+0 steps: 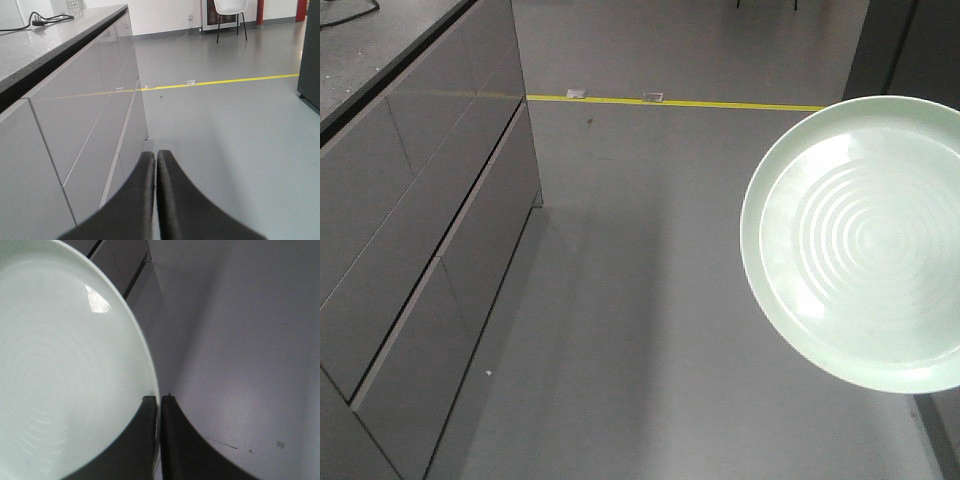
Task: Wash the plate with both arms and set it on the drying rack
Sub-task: 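Keep holding the plate while driving toward the counter with the plant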
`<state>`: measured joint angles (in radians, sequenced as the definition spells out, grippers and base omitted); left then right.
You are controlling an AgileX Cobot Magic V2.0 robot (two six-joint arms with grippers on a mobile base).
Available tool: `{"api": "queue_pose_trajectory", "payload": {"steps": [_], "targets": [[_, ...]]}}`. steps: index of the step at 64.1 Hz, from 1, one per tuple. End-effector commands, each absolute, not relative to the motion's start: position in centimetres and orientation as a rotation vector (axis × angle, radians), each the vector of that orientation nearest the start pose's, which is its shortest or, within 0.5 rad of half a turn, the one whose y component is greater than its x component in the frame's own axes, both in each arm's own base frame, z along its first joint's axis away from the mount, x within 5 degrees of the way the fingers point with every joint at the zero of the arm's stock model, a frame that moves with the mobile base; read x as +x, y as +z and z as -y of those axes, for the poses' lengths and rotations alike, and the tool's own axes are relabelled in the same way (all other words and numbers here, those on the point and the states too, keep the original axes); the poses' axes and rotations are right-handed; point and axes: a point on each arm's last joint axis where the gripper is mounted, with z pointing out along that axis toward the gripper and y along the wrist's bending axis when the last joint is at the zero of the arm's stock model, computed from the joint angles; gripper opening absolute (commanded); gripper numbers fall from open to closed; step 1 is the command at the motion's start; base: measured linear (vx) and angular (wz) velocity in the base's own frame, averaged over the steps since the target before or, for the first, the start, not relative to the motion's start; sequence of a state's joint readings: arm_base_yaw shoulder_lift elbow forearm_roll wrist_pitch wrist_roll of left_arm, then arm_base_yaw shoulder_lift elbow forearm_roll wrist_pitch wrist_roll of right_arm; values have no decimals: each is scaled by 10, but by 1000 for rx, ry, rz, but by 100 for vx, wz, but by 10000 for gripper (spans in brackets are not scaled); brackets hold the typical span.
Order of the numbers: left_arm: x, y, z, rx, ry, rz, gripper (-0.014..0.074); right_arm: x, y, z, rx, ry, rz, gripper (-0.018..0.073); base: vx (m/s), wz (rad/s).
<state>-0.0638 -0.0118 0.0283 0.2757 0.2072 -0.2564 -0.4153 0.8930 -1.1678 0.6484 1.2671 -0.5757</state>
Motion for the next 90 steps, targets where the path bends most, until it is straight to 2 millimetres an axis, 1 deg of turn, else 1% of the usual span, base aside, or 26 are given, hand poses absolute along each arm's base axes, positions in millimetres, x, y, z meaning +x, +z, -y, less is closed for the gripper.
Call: {"api": "queue_pose_trajectory", "payload": {"steps": [1, 45, 90], "targets": [[56, 185, 0, 41, -9, -1646, -6, 137, 430, 0, -216, 362, -2190, -6, 14, 0], [56, 185, 0, 41, -9, -1646, -6, 137, 430, 0, -216, 362, -2190, -6, 16, -2], [56, 185, 0, 41, -9, -1646, -6, 137, 430, 0, -216, 362, -2190, -6, 13, -15]]}}
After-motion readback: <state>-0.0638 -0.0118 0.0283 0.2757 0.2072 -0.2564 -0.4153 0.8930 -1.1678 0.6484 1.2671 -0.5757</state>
